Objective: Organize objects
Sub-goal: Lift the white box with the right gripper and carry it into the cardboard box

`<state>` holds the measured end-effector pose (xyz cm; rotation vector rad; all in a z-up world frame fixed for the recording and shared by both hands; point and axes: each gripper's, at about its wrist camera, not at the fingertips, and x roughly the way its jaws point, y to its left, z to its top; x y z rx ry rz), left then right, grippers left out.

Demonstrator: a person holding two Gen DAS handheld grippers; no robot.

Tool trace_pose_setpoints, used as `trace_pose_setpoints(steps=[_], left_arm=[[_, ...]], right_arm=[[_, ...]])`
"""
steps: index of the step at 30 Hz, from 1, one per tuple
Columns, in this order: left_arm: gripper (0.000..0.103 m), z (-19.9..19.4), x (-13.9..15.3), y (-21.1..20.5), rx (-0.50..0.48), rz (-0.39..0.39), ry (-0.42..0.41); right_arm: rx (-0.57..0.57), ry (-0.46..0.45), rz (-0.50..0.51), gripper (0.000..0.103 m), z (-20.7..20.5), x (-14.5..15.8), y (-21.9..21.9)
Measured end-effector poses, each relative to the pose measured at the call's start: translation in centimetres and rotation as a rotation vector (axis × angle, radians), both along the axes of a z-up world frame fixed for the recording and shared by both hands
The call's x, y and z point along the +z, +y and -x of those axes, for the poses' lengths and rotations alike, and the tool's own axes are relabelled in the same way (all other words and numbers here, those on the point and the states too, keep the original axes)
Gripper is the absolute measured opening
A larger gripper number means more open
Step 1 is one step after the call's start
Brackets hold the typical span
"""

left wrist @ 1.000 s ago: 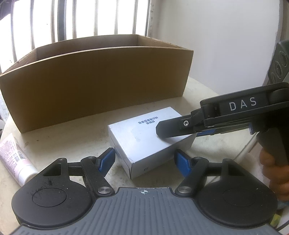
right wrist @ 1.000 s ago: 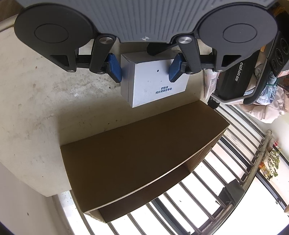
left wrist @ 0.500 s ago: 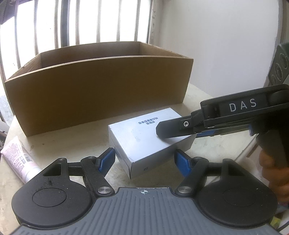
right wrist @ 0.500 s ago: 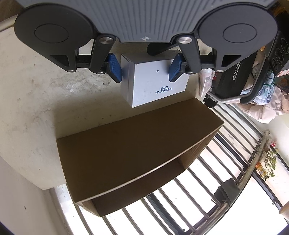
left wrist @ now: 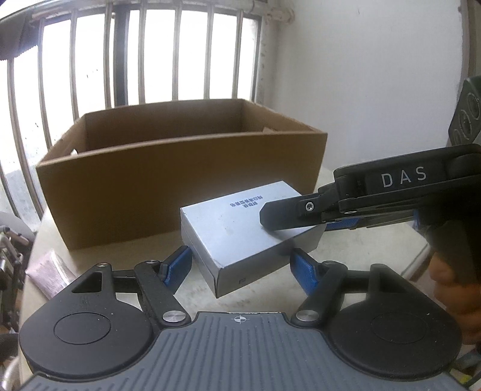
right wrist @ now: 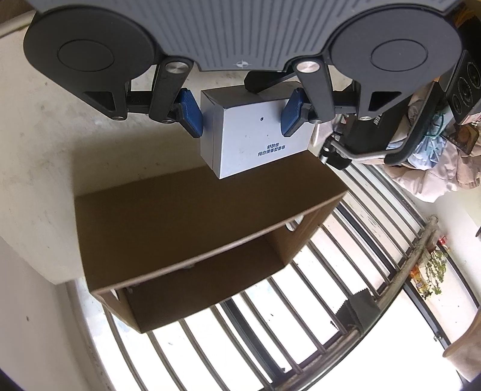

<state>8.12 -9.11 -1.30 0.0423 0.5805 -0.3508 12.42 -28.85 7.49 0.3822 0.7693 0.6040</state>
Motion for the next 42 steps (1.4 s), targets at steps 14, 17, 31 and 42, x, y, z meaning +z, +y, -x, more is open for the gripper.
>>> trace_pose_setpoints(steps=[14,17,31,42], left_arm=[[0.072,-1.2,4.6,1.5,0.056,0.002,-0.093],[0.072,-1.8,5.7,1.8,0.068,-0.001,-0.110],[0.072,-9.3,10.0,4.3,0.118,-0.018,-0.159],[0.072,-21.7,8.3,5.9,0.134,-0.004,0.118]], right_arm=[[0.040,-0.092,-0.026,0.061,-1.7,3.6,2.4],[0.050,-0.109,-0.027,0.061,-2.1,4.3,3.0],[0.103,-0.161,0.006,0.061,-8.7,9.2,7.3],[0.164,0.047,0.110,0.061,-21.6,7.4,11.2]])
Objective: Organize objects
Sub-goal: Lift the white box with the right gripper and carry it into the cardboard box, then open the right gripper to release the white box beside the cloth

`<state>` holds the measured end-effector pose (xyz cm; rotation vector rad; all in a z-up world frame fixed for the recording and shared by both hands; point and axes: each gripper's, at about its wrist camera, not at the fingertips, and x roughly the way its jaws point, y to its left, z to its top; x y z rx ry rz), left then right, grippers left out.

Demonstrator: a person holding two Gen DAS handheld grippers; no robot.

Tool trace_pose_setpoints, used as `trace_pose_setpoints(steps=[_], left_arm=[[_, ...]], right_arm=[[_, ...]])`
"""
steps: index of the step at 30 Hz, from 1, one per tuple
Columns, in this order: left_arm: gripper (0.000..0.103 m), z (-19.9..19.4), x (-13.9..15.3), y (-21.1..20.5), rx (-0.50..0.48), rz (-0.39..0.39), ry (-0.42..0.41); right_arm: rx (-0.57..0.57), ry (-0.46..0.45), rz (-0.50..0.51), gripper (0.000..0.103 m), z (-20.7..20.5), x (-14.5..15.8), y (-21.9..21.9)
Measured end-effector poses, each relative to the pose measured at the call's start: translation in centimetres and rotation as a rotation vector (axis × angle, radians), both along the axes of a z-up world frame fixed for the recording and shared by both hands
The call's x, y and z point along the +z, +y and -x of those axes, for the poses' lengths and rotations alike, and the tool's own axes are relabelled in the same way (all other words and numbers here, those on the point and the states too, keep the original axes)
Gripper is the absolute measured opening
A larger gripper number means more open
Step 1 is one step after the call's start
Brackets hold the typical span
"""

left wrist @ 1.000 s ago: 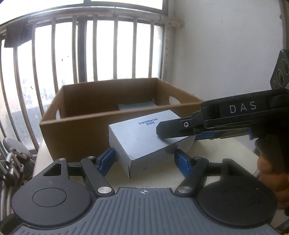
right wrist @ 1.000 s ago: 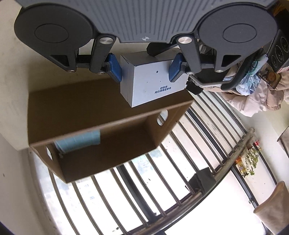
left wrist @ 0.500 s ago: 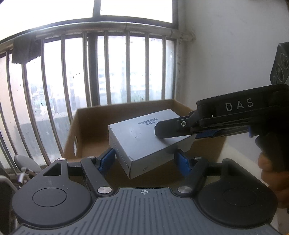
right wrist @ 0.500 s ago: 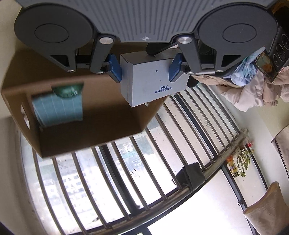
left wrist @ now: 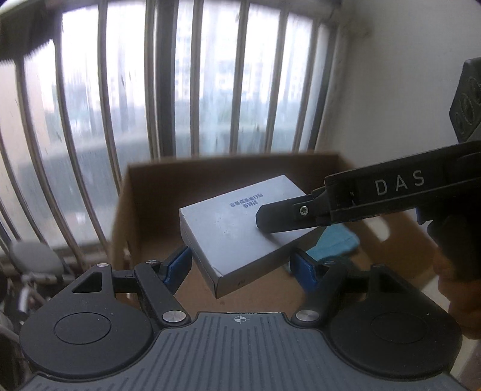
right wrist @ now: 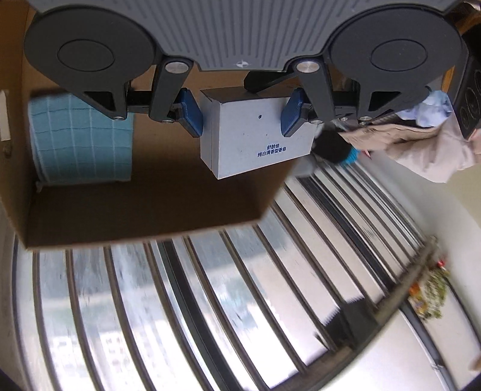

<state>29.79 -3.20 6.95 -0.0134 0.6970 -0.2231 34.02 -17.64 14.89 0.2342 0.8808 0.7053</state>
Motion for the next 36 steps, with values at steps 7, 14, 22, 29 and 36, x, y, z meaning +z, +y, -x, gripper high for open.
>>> trace_pose_setpoints(steps=[7,14,22,29,36], left_arm=[[0.072,-7.1,-3.0,0.0,0.009,0.024,0.272],[0.069,-10.7,-5.6,-0.1,-0.003,0.027,0.491],[0.082,-10.7,-5.4,-0.2,-0.028,0.024,0.535],[0.086,-5.6,-1.0,0.4,-0.010,0.043,0.407],[0.096,5.2,4.9,1.6,-0.031,0.165,0.185]], right_arm=[[0.016,0.230,0.047,0.061,-6.8,-5.1,0.2],[0.026,0.367,0.105,0.061,-10.2,-8.8,0.3],[0.026,0.411,0.142,0.061,-10.4,-9.9,0.2],[0.005,0.320,0.083,0.069,-7.0,-5.8,-1.7],[0.033,0.114,-0.077,0.078,1.1,1.8,-6.7]])
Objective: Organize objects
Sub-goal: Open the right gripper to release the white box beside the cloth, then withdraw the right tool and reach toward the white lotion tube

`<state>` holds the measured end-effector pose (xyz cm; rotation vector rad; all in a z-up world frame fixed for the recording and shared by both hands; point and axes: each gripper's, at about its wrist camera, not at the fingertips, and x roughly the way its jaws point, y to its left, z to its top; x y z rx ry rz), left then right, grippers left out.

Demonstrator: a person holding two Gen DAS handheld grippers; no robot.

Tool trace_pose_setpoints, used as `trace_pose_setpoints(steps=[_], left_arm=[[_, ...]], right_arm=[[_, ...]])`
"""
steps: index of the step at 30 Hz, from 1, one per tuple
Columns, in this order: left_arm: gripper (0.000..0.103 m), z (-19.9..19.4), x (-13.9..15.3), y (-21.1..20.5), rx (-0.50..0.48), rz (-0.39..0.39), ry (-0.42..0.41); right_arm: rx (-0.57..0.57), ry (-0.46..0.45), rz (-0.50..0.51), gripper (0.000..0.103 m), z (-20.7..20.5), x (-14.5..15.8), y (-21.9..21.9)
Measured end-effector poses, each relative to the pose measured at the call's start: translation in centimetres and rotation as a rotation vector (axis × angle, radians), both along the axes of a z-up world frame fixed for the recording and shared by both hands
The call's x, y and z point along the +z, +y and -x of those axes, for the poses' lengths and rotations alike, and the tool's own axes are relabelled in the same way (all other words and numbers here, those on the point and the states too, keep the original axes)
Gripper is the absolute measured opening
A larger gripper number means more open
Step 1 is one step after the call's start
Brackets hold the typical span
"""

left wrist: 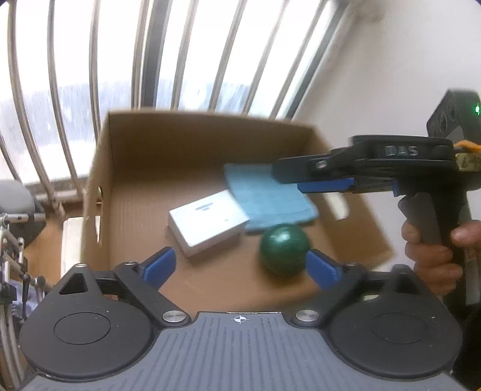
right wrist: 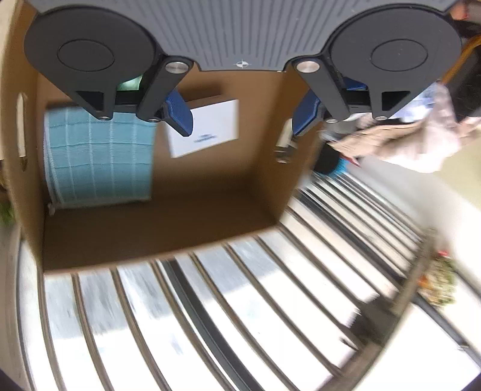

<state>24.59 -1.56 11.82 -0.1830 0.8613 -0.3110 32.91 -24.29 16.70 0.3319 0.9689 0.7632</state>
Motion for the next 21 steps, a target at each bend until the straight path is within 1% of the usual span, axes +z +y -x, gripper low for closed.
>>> trace_pose_setpoints(steps=[2,5,7,9,10,13,16,18,21], left_arm=[[0.098,3.2,0.7,0.1,0.001,0.026,-0.069],[0.100,7.0,0.2,-0.1,0.008,0.058,-0.150],[0.100,8.9,-1.0,-0.7,0.023,0.058,-0.189],[0.101,10.6,-2.3,-0.7,0.043,0.053,-0.232],[0.102,11.7,-3.0,-0.5,0.057,0.048,-0.255],[0.102,14.5,-4.3,0.3,0.112,0.052,-0.271],[0.102,16.2,-6.2,1.0,0.146,0.068,-0.280],[0.102,16.9,-7.2,1.4,0.170,0.046,-0.263],[0.102,17.8,-8.0,2.0,0.193,-0.009,-0.241]], right_arm=[[0.009,-0.046,-0.055,0.081,2.1,1.6,-1.2],[0.023,-0.118,-0.115,0.086,6.5,2.9,-2.9],[0.028,-0.150,-0.146,0.092,8.9,2.9,-3.5],[0.035,-0.170,-0.170,0.092,11.1,2.5,-3.2],[0.042,-0.174,-0.176,0.092,11.9,1.9,-2.7],[0.048,-0.174,-0.169,0.092,14.0,-1.0,-1.3],[0.060,-0.182,-0.138,0.092,16.2,-2.4,-0.3],[0.072,-0.178,-0.119,0.092,17.1,-3.7,0.7],[0.098,-0.127,-0.104,0.092,17.6,-5.4,2.2]])
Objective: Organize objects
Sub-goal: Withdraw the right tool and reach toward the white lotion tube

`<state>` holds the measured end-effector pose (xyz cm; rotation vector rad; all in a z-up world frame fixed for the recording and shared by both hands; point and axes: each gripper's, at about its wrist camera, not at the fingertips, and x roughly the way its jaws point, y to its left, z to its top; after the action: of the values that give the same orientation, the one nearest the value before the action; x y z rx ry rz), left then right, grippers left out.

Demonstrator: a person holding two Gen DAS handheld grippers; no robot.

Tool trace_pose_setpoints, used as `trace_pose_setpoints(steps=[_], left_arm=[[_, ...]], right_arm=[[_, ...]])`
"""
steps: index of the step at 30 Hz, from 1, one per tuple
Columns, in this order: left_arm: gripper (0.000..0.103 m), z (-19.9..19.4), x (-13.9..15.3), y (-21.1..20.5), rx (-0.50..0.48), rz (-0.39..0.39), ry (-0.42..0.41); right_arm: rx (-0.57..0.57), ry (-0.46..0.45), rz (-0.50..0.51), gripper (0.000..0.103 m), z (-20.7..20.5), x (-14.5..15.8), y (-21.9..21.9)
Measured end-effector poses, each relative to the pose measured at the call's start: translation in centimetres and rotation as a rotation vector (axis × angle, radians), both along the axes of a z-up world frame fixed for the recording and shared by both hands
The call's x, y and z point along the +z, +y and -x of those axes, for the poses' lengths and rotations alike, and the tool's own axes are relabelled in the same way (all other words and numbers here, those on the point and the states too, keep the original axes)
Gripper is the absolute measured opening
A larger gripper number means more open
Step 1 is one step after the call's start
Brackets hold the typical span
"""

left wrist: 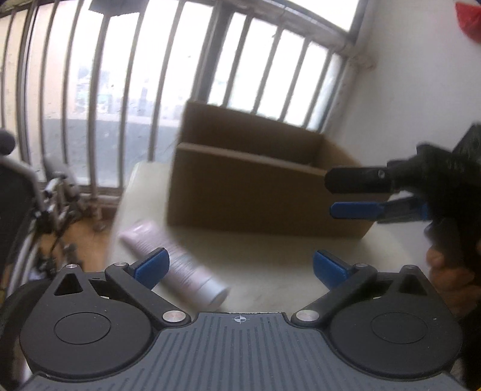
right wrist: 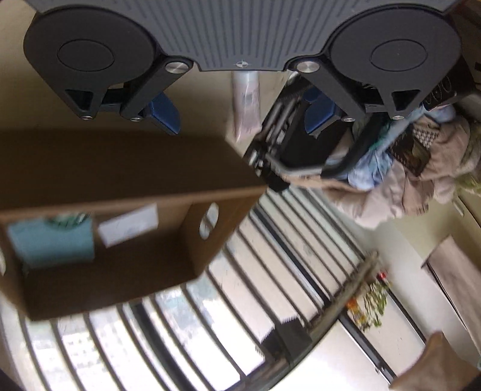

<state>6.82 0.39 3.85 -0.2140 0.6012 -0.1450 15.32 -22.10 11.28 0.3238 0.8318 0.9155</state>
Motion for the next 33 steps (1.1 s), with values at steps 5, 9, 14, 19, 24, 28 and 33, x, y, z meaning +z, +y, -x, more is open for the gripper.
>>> trace_pose_setpoints(steps=[5,9,14,19,24,28,33], left_arm=[[0.102,0.1,-1.4,1.5,0.045,-0.003,0.033],[0.102,-0.9,-2.3,2.8,0.049,0.033,0.052],[0.101,-1.9,-3.3,3.5,0.033,0.070,0.066],[0.099,-2.6,-4.6,4.0,0.030,0.107,0.072],[0.094,-3.1,-5.3,4.2,-0.007,0.129,0.076],[0.088,-3.5,-5.7,4.4,-0.023,0.159,0.081],[0.082,-3.7,-5.8,4.8,-0.032,0.189,0.078]], right_arm=[[0.063,0.032,0.049,0.092,0.5,-1.7,3.2],[0.111,0.076,0.070,0.092,0.0,-3.1,5.5],[0.133,0.110,0.116,0.091,-1.3,-4.9,7.9],[0.146,0.169,0.139,0.081,-2.7,-6.5,9.4],[0.160,0.222,0.140,0.071,-3.7,-7.9,10.5],[0.172,0.240,0.139,0.065,-4.2,-8.6,11.1],[0.191,0.250,0.133,0.060,-4.4,-8.7,11.7]])
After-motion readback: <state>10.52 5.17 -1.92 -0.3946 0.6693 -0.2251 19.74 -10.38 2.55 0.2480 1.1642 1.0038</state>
